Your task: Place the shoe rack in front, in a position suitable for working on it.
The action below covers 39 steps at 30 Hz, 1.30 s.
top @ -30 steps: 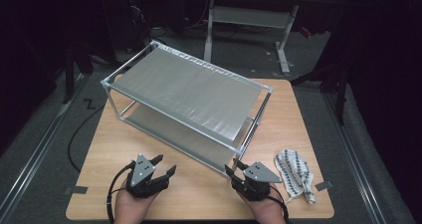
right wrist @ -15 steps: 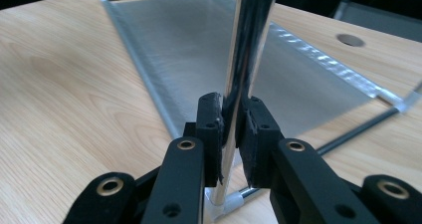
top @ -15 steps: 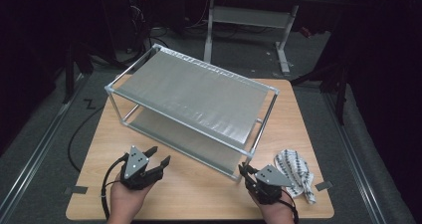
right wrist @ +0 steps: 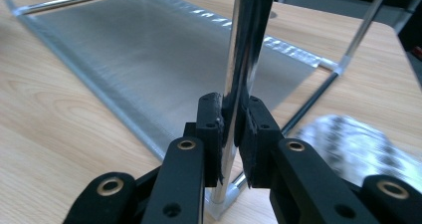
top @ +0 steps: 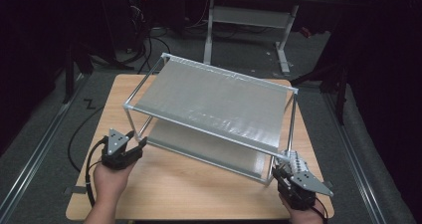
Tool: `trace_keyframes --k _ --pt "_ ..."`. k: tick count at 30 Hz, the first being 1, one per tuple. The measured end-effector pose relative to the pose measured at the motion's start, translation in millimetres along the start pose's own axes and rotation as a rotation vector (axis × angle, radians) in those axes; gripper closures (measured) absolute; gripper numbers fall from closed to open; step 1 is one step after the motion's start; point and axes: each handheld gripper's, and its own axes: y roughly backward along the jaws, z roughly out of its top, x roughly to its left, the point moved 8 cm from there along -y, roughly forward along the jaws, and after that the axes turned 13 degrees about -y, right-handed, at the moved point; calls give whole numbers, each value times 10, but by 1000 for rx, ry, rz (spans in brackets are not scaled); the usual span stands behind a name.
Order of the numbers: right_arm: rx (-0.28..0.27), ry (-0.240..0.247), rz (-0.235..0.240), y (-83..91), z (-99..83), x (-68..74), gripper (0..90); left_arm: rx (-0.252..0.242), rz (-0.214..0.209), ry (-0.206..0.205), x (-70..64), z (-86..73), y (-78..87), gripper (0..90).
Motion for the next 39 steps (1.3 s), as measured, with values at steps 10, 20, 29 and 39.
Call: trace_keyframes --k 10,20,29,39 --pt "-6 -15 -20 56 7 -211 798 -2 45 11 250 -12 -303 469" --pt "-6 -1 -18 60 -4 -200 799 -32 18 -14 266 150 -426 765" --pt "1 -8 -9 2 28 -218 798 -34 29 -16 255 89 -208 796" --pt "0 27 5 -299 161 -158 795 -25 31 14 328 -121 138 800"
